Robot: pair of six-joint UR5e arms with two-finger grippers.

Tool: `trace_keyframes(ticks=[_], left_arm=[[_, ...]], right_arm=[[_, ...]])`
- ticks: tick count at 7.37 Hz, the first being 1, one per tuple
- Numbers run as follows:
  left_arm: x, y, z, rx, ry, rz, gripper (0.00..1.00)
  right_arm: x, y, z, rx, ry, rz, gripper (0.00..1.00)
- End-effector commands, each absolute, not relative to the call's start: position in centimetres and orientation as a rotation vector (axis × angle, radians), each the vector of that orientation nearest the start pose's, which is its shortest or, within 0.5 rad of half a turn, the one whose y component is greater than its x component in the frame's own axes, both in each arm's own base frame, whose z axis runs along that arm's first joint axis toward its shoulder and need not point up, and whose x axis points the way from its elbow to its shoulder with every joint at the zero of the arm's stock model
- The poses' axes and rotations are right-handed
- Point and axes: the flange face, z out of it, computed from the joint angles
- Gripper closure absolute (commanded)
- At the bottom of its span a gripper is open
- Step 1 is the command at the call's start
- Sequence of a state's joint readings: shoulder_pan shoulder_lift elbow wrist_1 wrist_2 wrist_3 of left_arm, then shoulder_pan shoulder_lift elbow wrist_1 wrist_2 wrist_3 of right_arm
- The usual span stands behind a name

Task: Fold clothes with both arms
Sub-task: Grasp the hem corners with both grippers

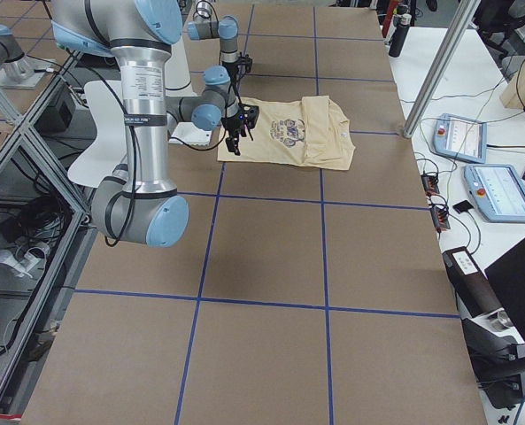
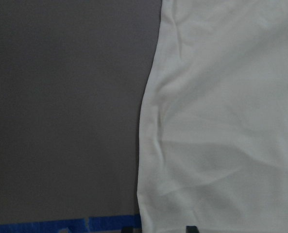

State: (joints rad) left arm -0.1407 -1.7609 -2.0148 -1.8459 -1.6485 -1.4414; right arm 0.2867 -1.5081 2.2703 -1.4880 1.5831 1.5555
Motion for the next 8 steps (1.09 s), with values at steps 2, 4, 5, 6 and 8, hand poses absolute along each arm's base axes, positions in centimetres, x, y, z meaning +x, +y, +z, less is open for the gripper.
trace_keyframes(ticks=[2,4,5,6,8], left_arm=[[51.5,-19.5,33.1,0.046,0.908,0.033,0.66],[51.5,-19.3,33.0,0.044,0.909,0.034,0.72],[51.5,-19.3,32.9,0.043,0.911,0.033,0.94],[51.4,-19.3,32.8,0.044,0.914,0.034,1.00],[51.5,-19.2,32.2,0.045,0.926,0.036,1.00]], right_arm=[[-39.6,-25.3,30.8,0.115,-0.838,0.246,0.00],[-39.8,-25.0,30.8,0.112,-0.838,0.242,0.00],[-40.0,-24.7,30.9,0.109,-0.837,0.235,0.00],[-40.7,-24.0,31.1,0.097,-0.833,0.252,0.00],[-42.8,-21.3,31.6,0.133,-0.821,0.291,0.00]])
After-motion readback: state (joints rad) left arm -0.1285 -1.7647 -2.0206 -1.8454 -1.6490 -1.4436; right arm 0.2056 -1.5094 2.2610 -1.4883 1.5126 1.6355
